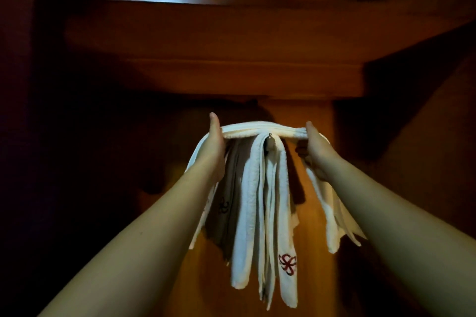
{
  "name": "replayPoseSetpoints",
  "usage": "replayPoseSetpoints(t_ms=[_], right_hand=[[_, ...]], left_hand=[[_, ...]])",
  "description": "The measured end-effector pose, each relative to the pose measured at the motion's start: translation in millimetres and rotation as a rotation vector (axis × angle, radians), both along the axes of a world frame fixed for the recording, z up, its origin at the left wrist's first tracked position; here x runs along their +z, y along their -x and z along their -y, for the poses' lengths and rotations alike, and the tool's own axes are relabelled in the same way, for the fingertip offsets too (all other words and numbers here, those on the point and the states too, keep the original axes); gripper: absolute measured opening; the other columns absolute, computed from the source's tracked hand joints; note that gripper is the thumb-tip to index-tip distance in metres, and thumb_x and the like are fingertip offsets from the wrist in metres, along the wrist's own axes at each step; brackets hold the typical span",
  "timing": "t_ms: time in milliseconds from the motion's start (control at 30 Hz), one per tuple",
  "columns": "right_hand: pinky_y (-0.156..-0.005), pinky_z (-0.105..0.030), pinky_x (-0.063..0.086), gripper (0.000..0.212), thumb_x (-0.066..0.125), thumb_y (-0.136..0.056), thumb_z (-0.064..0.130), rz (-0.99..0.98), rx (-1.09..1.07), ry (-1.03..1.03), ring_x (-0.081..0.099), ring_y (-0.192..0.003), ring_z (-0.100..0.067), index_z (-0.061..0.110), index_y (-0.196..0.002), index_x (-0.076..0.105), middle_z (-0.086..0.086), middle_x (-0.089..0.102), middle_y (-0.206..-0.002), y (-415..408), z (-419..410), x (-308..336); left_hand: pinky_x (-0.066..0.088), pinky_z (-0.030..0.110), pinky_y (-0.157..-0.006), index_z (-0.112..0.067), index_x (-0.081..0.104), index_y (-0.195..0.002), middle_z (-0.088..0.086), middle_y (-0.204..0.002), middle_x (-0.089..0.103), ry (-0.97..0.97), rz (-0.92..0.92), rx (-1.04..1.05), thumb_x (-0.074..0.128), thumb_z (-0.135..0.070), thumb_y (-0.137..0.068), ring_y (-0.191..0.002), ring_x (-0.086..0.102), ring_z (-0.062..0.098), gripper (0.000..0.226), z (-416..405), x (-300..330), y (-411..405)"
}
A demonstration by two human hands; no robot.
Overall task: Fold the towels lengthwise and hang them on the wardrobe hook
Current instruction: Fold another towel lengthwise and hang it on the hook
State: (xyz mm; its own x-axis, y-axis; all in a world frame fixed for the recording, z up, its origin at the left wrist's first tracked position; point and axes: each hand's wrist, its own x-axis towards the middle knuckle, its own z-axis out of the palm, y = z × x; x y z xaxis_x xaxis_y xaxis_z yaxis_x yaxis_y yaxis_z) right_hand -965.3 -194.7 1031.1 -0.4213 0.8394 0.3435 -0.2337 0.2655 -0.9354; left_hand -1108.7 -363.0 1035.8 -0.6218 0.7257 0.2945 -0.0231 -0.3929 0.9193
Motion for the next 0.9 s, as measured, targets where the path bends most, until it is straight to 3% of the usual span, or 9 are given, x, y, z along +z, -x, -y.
replayPoseSetpoints(t_ms=[100,267,367,467,533,600,767,833,900], right_hand=[[-0.107,-0.044,0.035,0.071,0.036,-0.095,0.069,-0.059,0.078,0.14,0.051,-0.128,-0.033,0.02,-0.145,0.043,-0.015,0.054,-0.137,-2.0,5.1,-27.3],[-0.095,-0.042,0.036,0.086,0.034,-0.093,0.07,-0.234,0.117,0.503,0.048,-0.13,-0.035,0.005,-0.149,0.036,-0.023,0.049,-0.142,-4.0,2.2,-67.6],[-0.084,-0.041,0.045,0.074,0.044,-0.092,0.062,-0.184,0.086,0.595,0.059,-0.113,-0.032,-0.001,-0.128,0.056,-0.018,0.062,-0.119,-2.8,2.6,-86.2],[-0.08,-0.029,0.052,0.039,0.05,-0.088,0.043,-0.137,0.066,0.636,0.065,-0.092,-0.01,0.013,-0.103,0.07,-0.006,0.062,-0.086,1.2,-2.8,-110.8],[-0.051,-0.022,0.037,0.024,0.048,-0.087,0.034,-0.119,0.084,0.647,0.044,-0.049,-0.006,0.019,-0.071,0.059,0.002,0.048,-0.056,1.0,0.2,-123.5],[-0.04,-0.023,0.033,0.032,0.049,-0.09,0.029,-0.079,0.096,0.659,0.034,-0.036,-0.01,0.018,-0.061,0.049,0.004,0.043,-0.046,1.9,5.5,-130.4],[-0.057,-0.033,0.054,0.032,0.056,-0.095,0.029,-0.077,0.209,0.646,0.066,-0.045,-0.022,0.008,-0.072,0.065,-0.007,0.065,-0.054,8.6,29.8,-143.9],[-0.056,-0.034,0.054,0.034,0.055,-0.097,0.03,-0.08,0.213,0.643,0.068,-0.047,-0.023,0.006,-0.077,0.069,-0.008,0.068,-0.057,14.1,34.7,-150.0],[-0.054,-0.033,0.056,0.036,0.054,-0.098,0.032,-0.07,0.228,0.628,0.072,-0.055,-0.025,0.004,-0.087,0.072,-0.012,0.074,-0.068,17.0,40.3,-153.8]], left_hand=[[0.055,0.024,-0.05,-0.014,0.068,-0.105,0.004,-0.082,0.077,-0.032,0.059,-0.013,0.021,-0.075,-0.094,-0.07,0.075,0.013,0.078,0.0,-23.5,-12.9],[0.05,0.034,-0.07,-0.009,0.06,-0.128,0.014,-0.11,0.07,-0.111,0.337,0.07,0.033,-0.075,-0.092,-0.098,0.067,0.027,0.08,-1.2,-70.1,-26.8],[0.048,0.035,-0.071,-0.005,0.058,-0.126,0.016,-0.105,0.067,-0.146,0.52,0.121,0.041,-0.067,-0.094,-0.093,0.063,0.028,0.072,-1.9,-90.4,-32.7],[0.046,0.042,-0.088,-0.004,0.058,-0.129,0.015,-0.105,0.065,-0.122,0.599,0.161,0.044,-0.056,-0.098,-0.091,0.06,0.027,0.063,-3.2,-108.2,-31.4],[0.049,0.042,-0.083,-0.006,0.059,-0.13,0.015,-0.109,0.069,-0.093,0.619,0.15,0.048,-0.05,-0.097,-0.097,0.063,0.029,0.056,-4.3,-119.2,-28.3],[0.051,0.04,-0.071,-0.006,0.064,-0.124,0.014,-0.104,0.073,-0.085,0.613,0.147,0.047,-0.045,-0.099,-0.096,0.067,0.029,0.049,-5.6,-128.6,-28.5],[0.053,0.028,-0.044,-0.004,0.068,-0.103,0.009,-0.068,0.074,-0.06,0.575,0.099,0.047,-0.03,-0.102,-0.056,0.072,0.021,0.033,-7.3,-150.1,-58.4],[0.052,0.026,-0.04,-0.002,0.069,-0.1,0.01,-0.067,0.074,-0.06,0.56,0.053,0.046,-0.025,-0.103,-0.053,0.071,0.02,0.032,-11.0,-154.2,-68.8],[0.059,0.032,-0.051,-0.001,0.071,-0.102,0.014,-0.078,0.076,-0.087,0.582,0.008,0.046,-0.025,-0.102,-0.064,0.074,0.024,0.034,-16.9,-156.0,-75.2]])
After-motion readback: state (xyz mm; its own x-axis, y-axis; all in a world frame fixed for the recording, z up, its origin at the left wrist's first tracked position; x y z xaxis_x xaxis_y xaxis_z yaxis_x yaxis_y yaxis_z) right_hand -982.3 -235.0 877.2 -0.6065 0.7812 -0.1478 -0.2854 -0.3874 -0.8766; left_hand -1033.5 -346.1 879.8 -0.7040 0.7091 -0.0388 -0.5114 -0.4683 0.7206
